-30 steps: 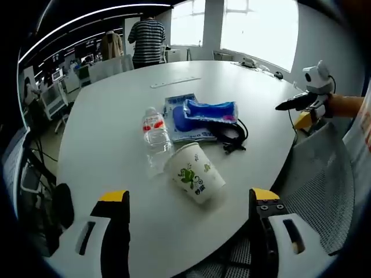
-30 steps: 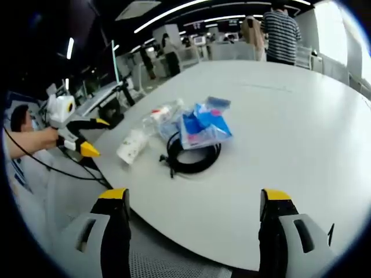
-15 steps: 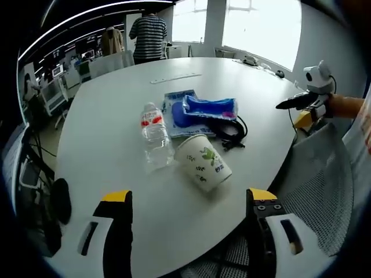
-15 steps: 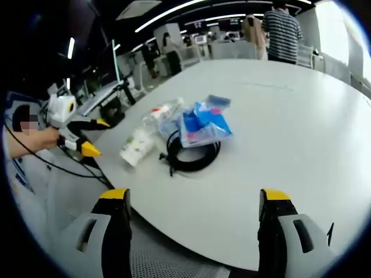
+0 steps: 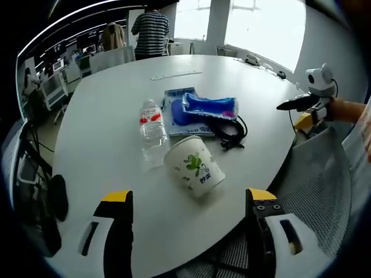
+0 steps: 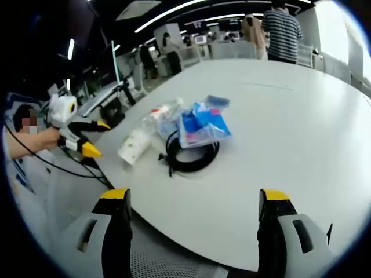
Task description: Arrange the tabletop items into an orderly group along one side of the table until the central work area is clear of visible clutter.
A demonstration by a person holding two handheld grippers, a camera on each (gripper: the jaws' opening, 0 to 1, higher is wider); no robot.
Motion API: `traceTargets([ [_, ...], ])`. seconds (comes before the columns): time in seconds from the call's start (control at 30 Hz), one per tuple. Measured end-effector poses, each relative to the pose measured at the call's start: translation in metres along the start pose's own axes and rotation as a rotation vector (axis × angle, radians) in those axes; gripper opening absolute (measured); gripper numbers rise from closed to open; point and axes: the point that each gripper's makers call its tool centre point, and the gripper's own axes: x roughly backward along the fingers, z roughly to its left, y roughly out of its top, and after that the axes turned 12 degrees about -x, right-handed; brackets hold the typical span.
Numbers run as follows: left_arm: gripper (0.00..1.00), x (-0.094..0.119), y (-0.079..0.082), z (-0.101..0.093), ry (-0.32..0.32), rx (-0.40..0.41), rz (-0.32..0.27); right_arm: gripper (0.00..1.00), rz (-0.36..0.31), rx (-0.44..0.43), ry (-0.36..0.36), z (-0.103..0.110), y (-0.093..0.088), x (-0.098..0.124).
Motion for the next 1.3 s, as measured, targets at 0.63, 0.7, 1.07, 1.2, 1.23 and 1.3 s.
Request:
traceTargets([
  [0.63,0.82,0.006,0.007,-0.003,0.042,0.026,-0.005,0.9,0.009,0.019,0.029,-0.005,0.001,0.005],
  [0.7,0.82,0.006,0.009,-0.004,0.048,0.024,0.0,0.9,0.013,0.021,0.038,-0.005,0.003,0.006],
  [1.07,0.82,0.001,0.019,0.006,0.061,0.038,-0.014,0.89,0.013,0.006,0.034,-0.014,0.006,0.003],
  [1.2,0.82,-0.002,0.022,0.011,0.05,0.037,-0.016,0.89,0.007,0.011,0.036,-0.009,0.01,0.002],
  [1.23,0.82,-0.003,0.023,0.013,0.049,0.038,-0.017,0.89,0.007,0.012,0.035,-0.008,0.01,0.001],
  [1.3,0.82,-0.003,0.025,0.014,0.048,0.041,-0.022,0.89,0.012,0.007,0.031,-0.009,0.009,-0.004],
])
